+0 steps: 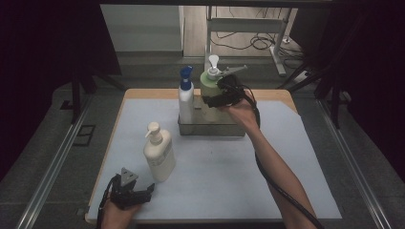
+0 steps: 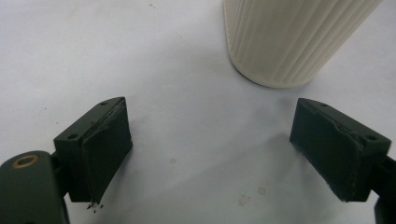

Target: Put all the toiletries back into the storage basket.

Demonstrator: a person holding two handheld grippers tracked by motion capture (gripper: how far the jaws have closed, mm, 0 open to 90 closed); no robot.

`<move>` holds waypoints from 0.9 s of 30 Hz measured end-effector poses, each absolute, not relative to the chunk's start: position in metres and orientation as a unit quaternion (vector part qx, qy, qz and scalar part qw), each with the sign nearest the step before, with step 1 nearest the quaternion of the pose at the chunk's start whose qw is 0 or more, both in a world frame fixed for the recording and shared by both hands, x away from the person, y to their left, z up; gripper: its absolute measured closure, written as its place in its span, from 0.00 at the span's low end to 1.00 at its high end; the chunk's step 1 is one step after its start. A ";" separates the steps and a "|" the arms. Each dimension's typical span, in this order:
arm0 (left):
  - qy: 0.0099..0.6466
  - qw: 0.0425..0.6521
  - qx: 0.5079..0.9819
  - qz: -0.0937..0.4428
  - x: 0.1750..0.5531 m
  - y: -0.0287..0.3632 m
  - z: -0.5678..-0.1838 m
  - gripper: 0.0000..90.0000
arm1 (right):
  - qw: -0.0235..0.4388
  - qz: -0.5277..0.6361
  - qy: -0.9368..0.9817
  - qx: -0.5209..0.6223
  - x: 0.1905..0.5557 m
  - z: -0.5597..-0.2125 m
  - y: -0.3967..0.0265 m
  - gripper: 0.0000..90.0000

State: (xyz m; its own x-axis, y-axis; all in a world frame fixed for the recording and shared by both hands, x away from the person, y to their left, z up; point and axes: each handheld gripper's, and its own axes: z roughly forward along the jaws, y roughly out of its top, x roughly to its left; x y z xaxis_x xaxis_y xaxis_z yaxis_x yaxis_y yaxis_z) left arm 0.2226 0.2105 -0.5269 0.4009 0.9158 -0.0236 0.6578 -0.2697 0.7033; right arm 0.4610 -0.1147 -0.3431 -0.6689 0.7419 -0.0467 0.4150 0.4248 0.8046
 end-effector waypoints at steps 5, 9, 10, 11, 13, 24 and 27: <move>0.510 0.324 0.772 0.199 0.223 0.211 -0.527 0.13 | 0.204 0.397 0.822 0.352 0.464 -0.352 -0.112 0.14; 0.510 0.324 0.771 0.199 0.223 0.211 -0.527 0.13 | 0.201 0.394 0.824 0.354 0.466 -0.359 -0.111 0.14; 0.510 0.324 0.771 0.199 0.223 0.211 -0.527 0.13 | 0.201 0.392 0.825 0.354 0.466 -0.360 -0.111 0.14; 0.510 0.324 0.771 0.199 0.223 0.211 -0.527 0.13 | 0.201 0.391 0.826 0.354 0.466 -0.362 -0.110 0.14; 0.510 0.324 0.771 0.199 0.223 0.211 -0.527 0.13 | 0.198 0.390 0.827 0.354 0.466 -0.365 -0.110 0.14; 0.510 0.324 0.771 0.199 0.223 0.211 -0.527 0.13 | 0.189 0.387 0.827 0.362 0.468 -0.379 -0.113 0.14; 0.510 0.325 0.771 0.199 0.223 0.211 -0.527 0.13 | 0.188 0.386 0.828 0.362 0.469 -0.383 -0.115 0.14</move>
